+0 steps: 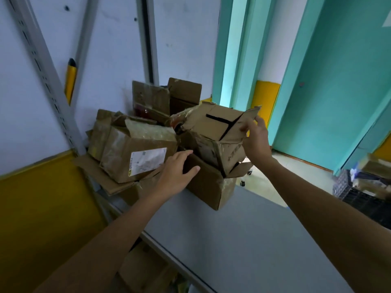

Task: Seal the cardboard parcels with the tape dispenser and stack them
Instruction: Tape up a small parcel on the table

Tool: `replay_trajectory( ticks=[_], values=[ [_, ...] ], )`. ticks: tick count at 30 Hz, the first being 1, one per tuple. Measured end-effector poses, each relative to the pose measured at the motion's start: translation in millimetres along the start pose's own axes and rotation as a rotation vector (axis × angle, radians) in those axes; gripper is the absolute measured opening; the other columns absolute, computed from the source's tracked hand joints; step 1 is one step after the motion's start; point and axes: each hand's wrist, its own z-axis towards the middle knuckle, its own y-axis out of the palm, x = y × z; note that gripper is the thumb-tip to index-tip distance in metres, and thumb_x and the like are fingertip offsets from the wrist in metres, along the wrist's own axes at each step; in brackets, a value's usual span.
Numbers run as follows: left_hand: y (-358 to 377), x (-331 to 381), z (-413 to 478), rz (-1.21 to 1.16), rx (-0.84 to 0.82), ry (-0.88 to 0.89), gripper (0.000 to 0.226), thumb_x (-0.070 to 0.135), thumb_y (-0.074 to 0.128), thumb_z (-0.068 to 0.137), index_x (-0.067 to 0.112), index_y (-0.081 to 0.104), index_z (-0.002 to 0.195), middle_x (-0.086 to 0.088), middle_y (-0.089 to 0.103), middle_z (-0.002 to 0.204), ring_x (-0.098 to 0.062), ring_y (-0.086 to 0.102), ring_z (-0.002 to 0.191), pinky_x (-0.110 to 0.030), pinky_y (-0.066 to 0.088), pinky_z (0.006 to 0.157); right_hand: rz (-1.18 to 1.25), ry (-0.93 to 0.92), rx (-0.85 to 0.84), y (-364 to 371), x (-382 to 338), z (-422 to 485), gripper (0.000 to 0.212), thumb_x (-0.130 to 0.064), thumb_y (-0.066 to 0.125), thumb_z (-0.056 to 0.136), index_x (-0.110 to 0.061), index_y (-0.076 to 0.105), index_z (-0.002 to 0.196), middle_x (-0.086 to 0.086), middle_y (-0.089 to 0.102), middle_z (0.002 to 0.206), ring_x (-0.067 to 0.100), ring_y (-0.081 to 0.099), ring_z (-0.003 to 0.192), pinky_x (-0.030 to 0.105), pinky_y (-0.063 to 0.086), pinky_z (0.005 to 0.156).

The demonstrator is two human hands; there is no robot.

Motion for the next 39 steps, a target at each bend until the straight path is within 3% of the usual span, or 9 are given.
replay_trajectory(
  ticks=[4, 9, 15, 21, 25, 29, 33, 36, 39],
  values=[
    [6.8, 18.0, 7.7, -0.132, 0.001, 0.003, 0.058, 0.036, 0.053, 0.093, 0.017, 0.031, 0.143, -0.002, 0.036, 0.146, -0.017, 0.032, 0.134, -0.029, 0.030, 0.106, 0.090, -0.027, 0.182, -32.6, -6.2, 11.8, 0.025, 0.022, 0.050, 0.070, 0.003, 0.058, 0.085, 0.026, 0.054, 0.098, 0.025, 0.044, 0.082, 0.001, 0.030, 0.064],
    [11.5, 67.1, 18.7, -0.601, 0.075, -0.069, 0.062, 0.041, 0.046, 0.094, 0.020, 0.020, 0.147, 0.000, 0.032, 0.148, -0.018, 0.029, 0.137, -0.027, 0.025, 0.100, 0.134, -0.096, 0.171, -87.8, -12.8, -5.1, 0.023, 0.018, 0.054, 0.073, 0.006, 0.057, 0.092, 0.023, 0.052, 0.109, 0.020, 0.043, 0.089, -0.003, 0.029, 0.066],
    [55.0, 95.1, 12.2, -0.901, -0.024, -0.353, 0.090, 0.072, 0.052, 0.073, 0.027, 0.024, 0.146, -0.003, 0.038, 0.146, -0.028, 0.039, 0.130, -0.051, 0.029, 0.108, 0.088, -0.026, 0.188, -147.6, 25.4, -61.2, 0.020, 0.008, 0.062, 0.078, 0.004, 0.054, 0.095, 0.020, 0.054, 0.107, 0.012, 0.042, 0.088, 0.023, 0.036, 0.070],
    [115.6, 143.8, -27.5, -1.217, -0.161, -0.421, 0.070, 0.054, 0.066, 0.069, 0.016, 0.052, 0.125, -0.007, 0.063, 0.116, -0.021, 0.060, 0.102, -0.038, 0.048, 0.088, 0.006, -0.016, 0.063, -196.1, 68.1, -115.7, 0.029, 0.006, 0.067, 0.076, 0.004, 0.050, 0.100, 0.020, 0.051, 0.112, 0.022, 0.047, 0.093, 0.022, 0.035, 0.069],
    [158.1, 161.0, -59.8, -0.914, 0.011, -0.326, 0.021, 0.021, 0.068, 0.084, 0.024, 0.053, 0.098, 0.002, 0.063, 0.104, -0.018, 0.061, 0.096, -0.033, 0.050, 0.085, 0.003, 0.040, -0.026, -221.0, 105.3, -165.8, 0.030, 0.012, 0.063, 0.071, 0.001, 0.051, 0.095, 0.008, 0.049, 0.103, 0.013, 0.041, 0.089, 0.009, 0.036, 0.068],
    [203.0, 167.1, -106.5, -0.692, -0.043, -0.228, 0.030, 0.019, 0.067, 0.084, 0.030, 0.048, 0.104, -0.001, 0.062, 0.111, -0.021, 0.059, 0.104, -0.039, 0.048, 0.092, 0.001, 0.125, -0.189, -229.4, 136.1, -211.8, 0.040, 0.004, 0.062, 0.078, -0.011, 0.051, 0.114, 0.009, 0.052, 0.120, 0.015, 0.051, 0.098, 0.029, 0.051, 0.077],
    [239.9, 164.4, -151.1, -0.380, -0.113, -0.070, 0.047, 0.022, 0.061, 0.089, 0.026, 0.045, 0.133, -0.001, 0.057, 0.124, -0.021, 0.054, 0.113, -0.027, 0.042, 0.091, -0.027, 0.258, -0.479, -221.3, 158.4, -258.2, 0.073, -0.009, 0.057, 0.090, -0.022, 0.016, 0.149, 0.004, 0.056, 0.132, 0.023, 0.056, 0.115, 0.038, 0.047, 0.097],
    [242.1, 159.8, -160.7, -0.237, -0.157, 0.041, 0.050, 0.030, 0.052, 0.093, 0.033, 0.037, 0.140, -0.003, 0.046, 0.133, -0.019, 0.047, 0.118, -0.021, 0.035, 0.090, -0.052, 0.268, -0.488, -212.3, 168.9, -271.0, 0.054, -0.018, 0.058, 0.092, -0.017, 0.037, 0.141, 0.003, 0.047, 0.140, 0.023, 0.040, 0.130, 0.034, 0.034, 0.107],
    [236.5, 153.0, -162.8, -0.046, -0.266, 0.041, 0.072, 0.064, 0.047, 0.077, 0.035, 0.034, 0.142, -0.006, 0.028, 0.145, -0.023, 0.032, 0.133, -0.032, 0.033, 0.105, -0.067, 0.288, -0.526, -204.0, 173.1, -266.6, 0.041, -0.030, 0.056, 0.093, -0.022, 0.051, 0.133, -0.002, 0.031, 0.150, 0.021, 0.023, 0.137, 0.036, 0.022, 0.114]
  ],
)
